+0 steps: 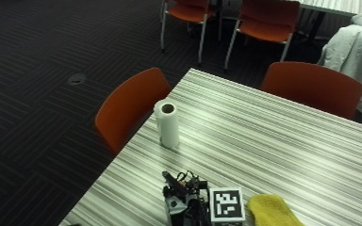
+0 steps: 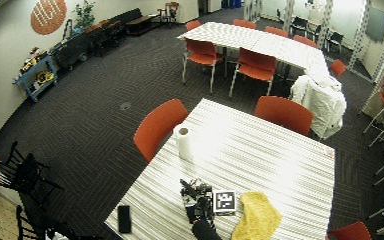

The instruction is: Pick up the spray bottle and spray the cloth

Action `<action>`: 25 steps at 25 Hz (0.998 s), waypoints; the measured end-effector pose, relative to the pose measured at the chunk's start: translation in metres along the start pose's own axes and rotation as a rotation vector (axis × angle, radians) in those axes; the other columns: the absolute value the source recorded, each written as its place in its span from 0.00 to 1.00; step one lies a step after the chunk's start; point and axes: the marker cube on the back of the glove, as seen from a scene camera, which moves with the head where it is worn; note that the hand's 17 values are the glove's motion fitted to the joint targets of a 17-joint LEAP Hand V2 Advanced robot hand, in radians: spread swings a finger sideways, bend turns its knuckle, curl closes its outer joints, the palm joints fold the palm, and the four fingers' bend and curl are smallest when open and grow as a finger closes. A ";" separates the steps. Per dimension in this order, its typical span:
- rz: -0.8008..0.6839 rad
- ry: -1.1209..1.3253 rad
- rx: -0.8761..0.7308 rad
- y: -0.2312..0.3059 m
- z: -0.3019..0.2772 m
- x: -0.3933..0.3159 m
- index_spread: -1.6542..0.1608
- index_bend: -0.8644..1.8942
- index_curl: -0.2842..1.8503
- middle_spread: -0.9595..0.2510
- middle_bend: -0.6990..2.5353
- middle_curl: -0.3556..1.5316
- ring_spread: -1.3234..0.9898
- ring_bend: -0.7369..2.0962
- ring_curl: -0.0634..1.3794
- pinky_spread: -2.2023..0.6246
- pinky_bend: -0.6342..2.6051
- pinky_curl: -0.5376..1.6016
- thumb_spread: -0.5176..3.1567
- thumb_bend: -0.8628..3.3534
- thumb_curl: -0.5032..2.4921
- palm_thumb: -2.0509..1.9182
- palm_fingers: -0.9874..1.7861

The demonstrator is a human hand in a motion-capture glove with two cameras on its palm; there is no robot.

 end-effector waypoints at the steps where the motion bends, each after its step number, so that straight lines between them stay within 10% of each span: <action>1: 0.009 0.002 -0.005 0.002 0.001 0.001 0.81 0.42 0.45 0.78 0.36 0.51 0.52 0.40 0.39 0.79 0.23 0.35 0.35 0.20 0.42 0.81 0.67; 15: 0.069 0.048 -0.125 0.009 0.008 0.012 0.72 0.33 0.39 0.70 0.25 0.44 0.55 0.35 0.38 0.82 0.33 0.40 0.38 0.19 0.39 0.77 0.33; 25: 0.022 0.026 -0.163 0.018 0.015 -0.004 0.68 0.36 0.31 0.64 0.26 0.39 0.56 0.35 0.32 0.83 0.34 0.40 0.38 0.20 0.37 0.76 0.33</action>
